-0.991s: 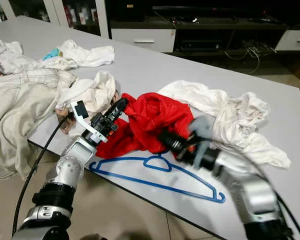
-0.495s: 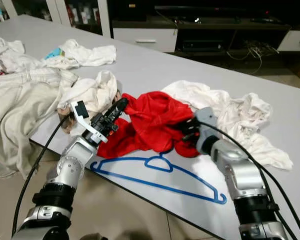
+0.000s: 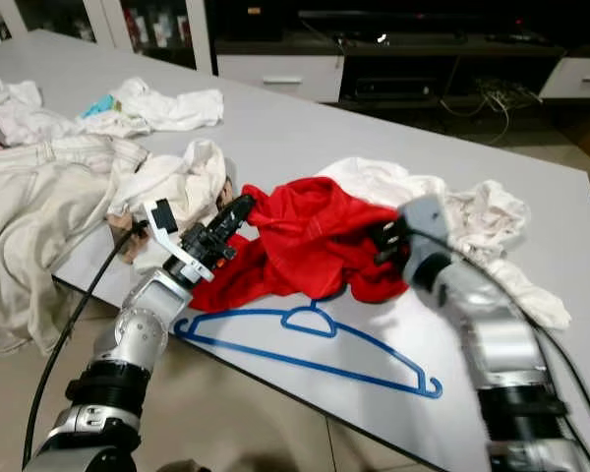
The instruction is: Hang hanger
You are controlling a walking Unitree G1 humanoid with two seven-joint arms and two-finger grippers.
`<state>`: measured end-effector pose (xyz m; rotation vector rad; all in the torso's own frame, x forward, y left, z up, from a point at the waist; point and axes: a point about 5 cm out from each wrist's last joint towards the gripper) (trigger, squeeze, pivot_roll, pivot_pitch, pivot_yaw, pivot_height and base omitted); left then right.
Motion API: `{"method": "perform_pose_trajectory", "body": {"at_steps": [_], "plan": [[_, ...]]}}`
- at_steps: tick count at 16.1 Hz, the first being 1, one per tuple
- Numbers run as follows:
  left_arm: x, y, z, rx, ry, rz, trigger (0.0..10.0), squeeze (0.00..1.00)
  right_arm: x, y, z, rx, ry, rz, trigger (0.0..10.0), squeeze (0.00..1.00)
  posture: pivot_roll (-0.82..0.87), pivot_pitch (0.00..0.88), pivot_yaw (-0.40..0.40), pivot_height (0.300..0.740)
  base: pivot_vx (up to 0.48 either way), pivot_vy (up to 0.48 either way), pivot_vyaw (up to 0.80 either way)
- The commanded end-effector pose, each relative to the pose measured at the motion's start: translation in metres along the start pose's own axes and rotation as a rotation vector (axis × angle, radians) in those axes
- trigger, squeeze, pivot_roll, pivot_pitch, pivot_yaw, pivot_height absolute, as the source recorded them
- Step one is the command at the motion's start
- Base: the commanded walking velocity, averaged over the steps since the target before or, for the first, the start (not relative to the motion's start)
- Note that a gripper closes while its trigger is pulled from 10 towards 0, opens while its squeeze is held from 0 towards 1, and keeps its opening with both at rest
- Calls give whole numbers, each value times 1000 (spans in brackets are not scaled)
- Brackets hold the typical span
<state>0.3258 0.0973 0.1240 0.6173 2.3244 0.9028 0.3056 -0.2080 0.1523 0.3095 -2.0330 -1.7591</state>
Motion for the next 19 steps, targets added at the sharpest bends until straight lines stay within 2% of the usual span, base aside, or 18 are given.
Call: {"method": "perform_pose_trajectory", "body": {"at_steps": [1, 3, 6, 9, 11, 14, 17, 19], "plan": [[-1, -2, 0, -12, 8, 13, 0, 0, 12, 12, 2, 18, 89, -44, 10000, 0, -52, 0, -2, 740, 0, 0, 0], [-2, -3, 0, -14, 8, 15, 0, 0, 27, 15, 7, 19, 215, -41, 10000, 0, -55, 0, -3, 740, 0, 0, 0], [-4, -3, -1, -14, 5, 12, 0, 0, 40, 15, 11, 7, 314, -22, 10000, 0, -55, 0, -3, 740, 0, 0, 0], [-4, -2, 0, -17, 4, 11, 0, 0, 56, -3, 26, 24, 476, 120, 10000, 0, -56, 0, -1, 740, 0, 0, 0], [-3, -2, 0, -19, 6, 12, 0, 0, 56, -6, 35, 17, 519, 138, 10000, 0, -55, 0, 0, 740, 0, 0, 0], [-2, -2, 0, -20, 9, 15, 0, 0, 46, -19, 40, 53, 484, 188, 10000, 0, -53, 0, -1, 740, 0, 0, 0], [-2, -3, 0, -21, 9, 13, 0, 0, 39, -26, 53, 94, 538, 225, 10000, 0, -46, 0, -4, 740, 0, 0, 0], [-1, -3, 0, -24, 8, 13, 0, 0, 37, -32, 59, 155, 567, 264, 10000, 0, -42, 0, -7, 740, 0, 0, 0]]}}
Point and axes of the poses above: a point about 5 cm out from each wrist's last joint towards the gripper, its own x axis pointing back from the gripper into the wrist, its own y axis along the axis of the wrist's last joint, z = x × y
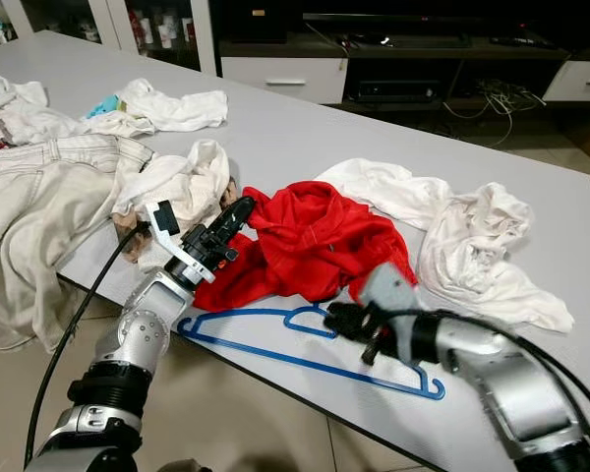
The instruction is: Hang hanger
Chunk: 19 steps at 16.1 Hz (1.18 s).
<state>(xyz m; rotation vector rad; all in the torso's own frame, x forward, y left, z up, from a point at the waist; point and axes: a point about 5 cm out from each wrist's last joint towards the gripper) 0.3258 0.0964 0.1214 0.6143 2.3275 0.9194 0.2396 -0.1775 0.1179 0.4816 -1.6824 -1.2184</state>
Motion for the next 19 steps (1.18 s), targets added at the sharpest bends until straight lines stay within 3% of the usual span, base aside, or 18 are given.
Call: {"method": "perform_pose_trajectory", "body": {"at_steps": [1, 5, 7, 14, 15, 16, 19], "plan": [[-1, -1, -1, -15, -1, 9, 0, 0, -1, 2, -3, 44, 0, 19, 10000, 0, -41, 0, -7, 740, 0, 0, 0], [0, -1, -1, -15, 3, 8, 0, 0, -7, -2, -4, 92, -8, 74, 10000, 0, -38, 0, -9, 740, 0, 0, 0], [-1, -1, -1, -14, 4, 5, 0, 0, -14, -4, -13, 116, -53, 104, 10000, 0, -38, 0, -13, 740, 0, 0, 0], [-1, -2, -1, -14, 3, 7, 0, 0, -23, -14, -19, 77, -106, 121, 10000, 0, -40, 0, -9, 740, 0, 0, 0], [-1, -2, -1, -14, 2, 8, 0, 0, -23, -17, -18, 69, -100, 132, 10000, 180, -40, 0, -9, 740, 0, 0, 0], [-1, -1, -2, -14, 1, 8, 0, 0, -23, -22, -16, 65, -83, 146, 10000, 267, -41, 0, -7, 740, 0, 0, 0], [-1, -1, -1, -14, 0, 11, 0, 0, -20, -24, -13, 56, -72, 146, 10000, 263, -45, 0, -3, 740, 0, 0, 0]]}}
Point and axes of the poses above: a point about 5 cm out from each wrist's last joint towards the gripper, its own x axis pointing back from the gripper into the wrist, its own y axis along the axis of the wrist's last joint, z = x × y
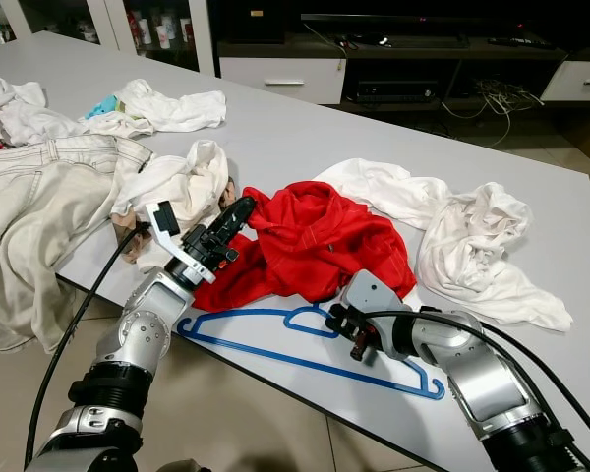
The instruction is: Hang hanger
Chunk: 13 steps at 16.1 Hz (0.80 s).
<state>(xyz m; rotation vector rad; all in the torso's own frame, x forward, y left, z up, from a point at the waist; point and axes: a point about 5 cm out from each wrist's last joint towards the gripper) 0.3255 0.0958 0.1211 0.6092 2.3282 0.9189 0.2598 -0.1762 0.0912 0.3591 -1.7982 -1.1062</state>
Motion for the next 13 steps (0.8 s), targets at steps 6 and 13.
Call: {"method": "perform_pose_trajectory", "body": {"at_steps": [6, 13], "plan": [[-2, 0, -1, -14, -4, 18, 0, 0, 10, -12, 6, -25, 30, 17, 10000, 267, -53, 0, 3, 740, 0, 0, 0], [-3, 0, -1, -16, -5, 17, 0, 0, 19, 12, -18, -28, -103, -96, 10000, 259, -53, 0, 3, 740, 0, 0, 0]]}}
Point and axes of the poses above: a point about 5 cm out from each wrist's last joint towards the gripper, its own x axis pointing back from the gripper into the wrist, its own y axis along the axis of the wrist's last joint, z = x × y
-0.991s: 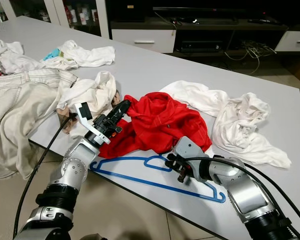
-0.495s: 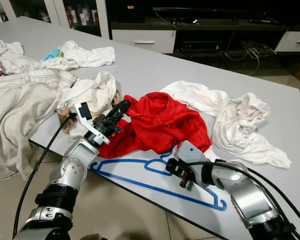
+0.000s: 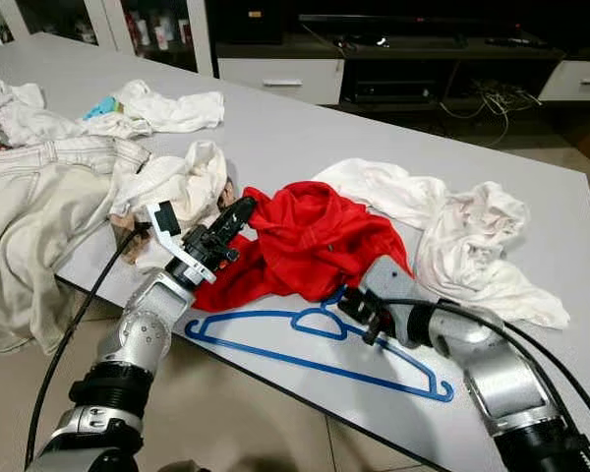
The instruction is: Hang hanger
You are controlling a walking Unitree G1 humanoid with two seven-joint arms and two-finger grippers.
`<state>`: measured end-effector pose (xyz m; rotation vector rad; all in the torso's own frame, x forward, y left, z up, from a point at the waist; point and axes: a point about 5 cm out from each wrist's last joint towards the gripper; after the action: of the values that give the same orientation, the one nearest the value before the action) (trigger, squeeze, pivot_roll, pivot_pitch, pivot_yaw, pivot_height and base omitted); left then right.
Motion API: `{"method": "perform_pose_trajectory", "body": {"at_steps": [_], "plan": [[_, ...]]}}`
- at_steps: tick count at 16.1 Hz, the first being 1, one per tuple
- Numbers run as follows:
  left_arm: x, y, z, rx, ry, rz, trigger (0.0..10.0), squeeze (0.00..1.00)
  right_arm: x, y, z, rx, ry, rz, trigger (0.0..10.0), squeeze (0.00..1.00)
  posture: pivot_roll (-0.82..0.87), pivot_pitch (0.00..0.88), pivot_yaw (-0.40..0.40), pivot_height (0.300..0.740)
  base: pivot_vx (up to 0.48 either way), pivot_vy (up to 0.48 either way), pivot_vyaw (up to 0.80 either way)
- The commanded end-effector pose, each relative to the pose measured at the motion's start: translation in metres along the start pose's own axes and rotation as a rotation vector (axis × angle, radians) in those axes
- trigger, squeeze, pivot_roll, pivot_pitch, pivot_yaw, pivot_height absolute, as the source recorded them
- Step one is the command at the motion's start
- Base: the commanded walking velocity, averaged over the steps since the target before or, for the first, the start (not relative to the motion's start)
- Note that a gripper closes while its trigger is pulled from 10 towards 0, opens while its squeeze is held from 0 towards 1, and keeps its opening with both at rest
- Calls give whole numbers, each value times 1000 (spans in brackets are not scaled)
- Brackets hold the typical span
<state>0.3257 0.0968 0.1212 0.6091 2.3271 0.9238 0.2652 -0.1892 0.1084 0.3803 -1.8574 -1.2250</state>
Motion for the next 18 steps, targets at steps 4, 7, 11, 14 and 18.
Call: {"method": "perform_pose_trajectory", "body": {"at_steps": [4, 7, 11, 14, 18], "plan": [[-3, 0, -2, -13, -2, 11, 0, 0, -5, 10, 16, -38, 64, -65, 10000, 263, -48, 0, -3, 740, 0, 0, 0], [-3, 0, -1, -14, 0, 7, 0, 0, -23, 14, 32, -77, 71, -100, 10000, 275, -48, 0, -3, 740, 0, 0, 0], [-4, 1, -1, -16, -1, 6, 0, 0, -47, 19, 32, -93, -40, -107, 10000, 271, -43, 0, -4, 740, 0, 0, 0], [-3, 2, -1, -18, 1, 4, 0, 0, -51, 16, 31, -91, -44, -77, 10000, 271, -41, 0, -6, 740, 0, 0, 0], [-4, 1, -1, -16, 2, 1, 0, 0, -56, 15, 44, -96, 24, -79, 10000, 271, -39, 0, -10, 740, 0, 0, 0]]}}
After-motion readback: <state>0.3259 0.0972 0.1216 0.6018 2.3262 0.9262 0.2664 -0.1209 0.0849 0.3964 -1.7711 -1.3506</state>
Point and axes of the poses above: a point about 5 cm out from each wrist's last joint towards the gripper, its own x axis pointing back from the gripper into the wrist, its own y axis along the axis of the wrist's last joint, z = x × y
